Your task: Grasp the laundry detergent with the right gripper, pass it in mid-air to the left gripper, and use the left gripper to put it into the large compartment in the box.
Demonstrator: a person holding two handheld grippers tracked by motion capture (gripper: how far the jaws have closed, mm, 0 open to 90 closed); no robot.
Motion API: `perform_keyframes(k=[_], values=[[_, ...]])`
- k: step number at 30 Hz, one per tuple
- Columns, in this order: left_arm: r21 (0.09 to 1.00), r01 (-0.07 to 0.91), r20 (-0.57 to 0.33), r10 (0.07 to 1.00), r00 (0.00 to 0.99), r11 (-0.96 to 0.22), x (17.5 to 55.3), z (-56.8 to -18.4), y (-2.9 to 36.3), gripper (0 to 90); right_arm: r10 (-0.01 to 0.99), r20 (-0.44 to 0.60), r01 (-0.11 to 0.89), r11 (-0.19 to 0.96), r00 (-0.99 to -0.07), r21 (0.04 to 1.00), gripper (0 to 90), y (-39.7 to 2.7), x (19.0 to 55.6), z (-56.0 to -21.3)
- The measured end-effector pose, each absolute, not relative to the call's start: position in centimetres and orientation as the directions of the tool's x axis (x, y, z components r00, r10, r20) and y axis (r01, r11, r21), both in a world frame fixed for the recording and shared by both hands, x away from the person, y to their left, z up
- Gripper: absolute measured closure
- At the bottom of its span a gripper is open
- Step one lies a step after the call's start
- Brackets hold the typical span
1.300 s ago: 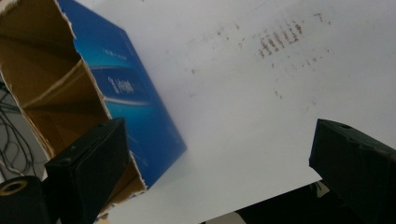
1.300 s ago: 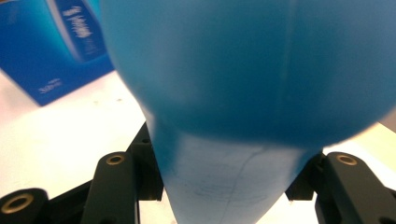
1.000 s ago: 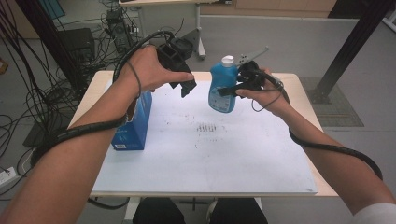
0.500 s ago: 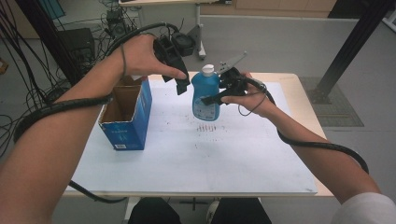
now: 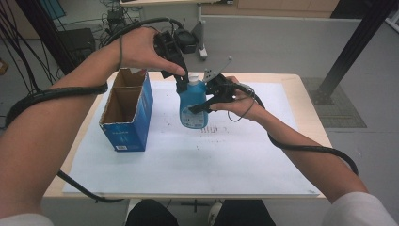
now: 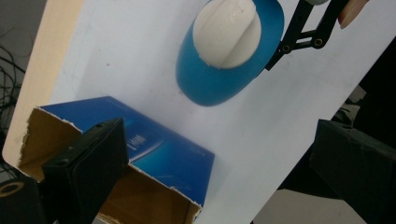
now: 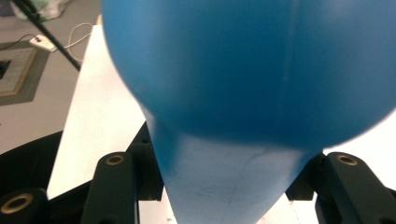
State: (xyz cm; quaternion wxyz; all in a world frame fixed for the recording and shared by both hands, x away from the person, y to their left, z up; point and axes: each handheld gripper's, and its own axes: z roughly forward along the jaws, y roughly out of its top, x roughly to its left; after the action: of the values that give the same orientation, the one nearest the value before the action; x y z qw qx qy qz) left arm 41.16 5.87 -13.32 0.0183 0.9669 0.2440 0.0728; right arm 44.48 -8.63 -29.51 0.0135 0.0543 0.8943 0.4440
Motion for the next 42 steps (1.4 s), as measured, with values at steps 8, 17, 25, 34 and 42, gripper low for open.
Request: perform_keyframes(k=[8, 17, 25, 34, 42], values=[[0.045, 0.456, 0.126, 0.458, 0.880, -0.889, 40.9, -13.2, 5.8, 4.7, 0.069, 0.015, 0.053, 0.598, -0.998, 0.800, 44.2, -7.7, 43.6, -29.0], [0.032, 0.417, 0.112, 0.418, 0.901, -0.908, 40.2, -13.5, 4.8, 4.8, 0.042, 0.024, 0.044, 0.595, -0.999, 0.803, 44.2, -7.3, 42.6, -29.1], [0.016, 0.397, 0.113, 0.396, 0.911, -0.918, 40.0, -14.0, 4.4, 4.8, 0.029, 0.009, 0.025, 0.587, -1.000, 0.809, 44.2, -7.2, 42.3, -28.6], [0.030, 0.379, 0.044, 0.380, 0.924, -0.925, 40.3, -14.7, 4.5, 4.8, 0.004, 0.006, 0.007, 0.588, -1.000, 0.809, 44.1, -6.8, 41.7, -28.0], [0.033, 0.371, 0.021, 0.372, 0.928, -0.928, 40.4, -15.1, 4.6, 4.7, -0.012, 0.013, 0.004, 0.573, -1.000, 0.819, 44.1, -6.7, 41.5, -27.4]])
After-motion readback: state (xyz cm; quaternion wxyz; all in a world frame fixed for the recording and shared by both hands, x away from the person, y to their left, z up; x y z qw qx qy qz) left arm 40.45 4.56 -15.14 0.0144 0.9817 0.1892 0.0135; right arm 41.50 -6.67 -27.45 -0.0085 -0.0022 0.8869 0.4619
